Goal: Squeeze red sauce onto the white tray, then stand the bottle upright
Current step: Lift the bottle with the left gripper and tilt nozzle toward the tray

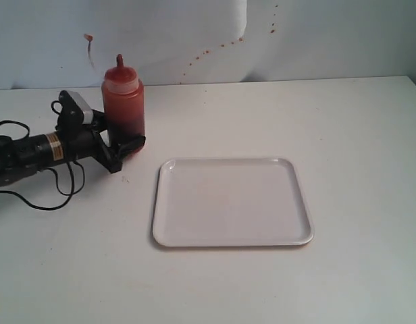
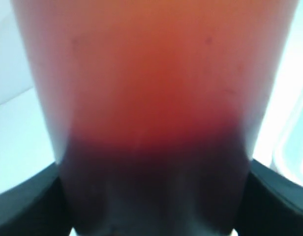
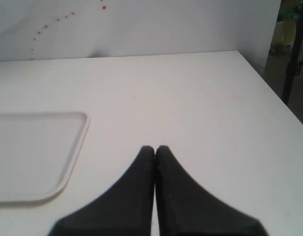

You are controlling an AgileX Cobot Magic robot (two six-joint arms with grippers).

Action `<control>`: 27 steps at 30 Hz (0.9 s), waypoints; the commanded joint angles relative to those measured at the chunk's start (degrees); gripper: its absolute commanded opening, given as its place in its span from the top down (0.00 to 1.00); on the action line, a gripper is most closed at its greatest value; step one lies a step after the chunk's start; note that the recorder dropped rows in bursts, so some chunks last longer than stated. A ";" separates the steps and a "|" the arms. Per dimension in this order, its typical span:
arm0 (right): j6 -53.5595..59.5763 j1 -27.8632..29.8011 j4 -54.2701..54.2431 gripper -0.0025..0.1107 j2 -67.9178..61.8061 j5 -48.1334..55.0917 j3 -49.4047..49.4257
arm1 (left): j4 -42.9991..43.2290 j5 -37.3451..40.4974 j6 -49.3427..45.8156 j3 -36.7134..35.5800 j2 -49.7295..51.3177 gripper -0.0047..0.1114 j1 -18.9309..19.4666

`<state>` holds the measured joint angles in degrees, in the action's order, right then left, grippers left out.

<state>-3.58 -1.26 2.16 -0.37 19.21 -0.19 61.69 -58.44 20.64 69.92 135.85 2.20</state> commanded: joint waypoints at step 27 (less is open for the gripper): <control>0.34 -6.95 -30.84 0.98 -0.93 -11.94 -11.11 | -15.27 23.55 -42.12 -21.78 -32.59 0.96 -18.29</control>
<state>-3.78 -5.74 -28.49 -0.14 4.75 -7.05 54.83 -33.74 -14.66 46.76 104.40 -15.36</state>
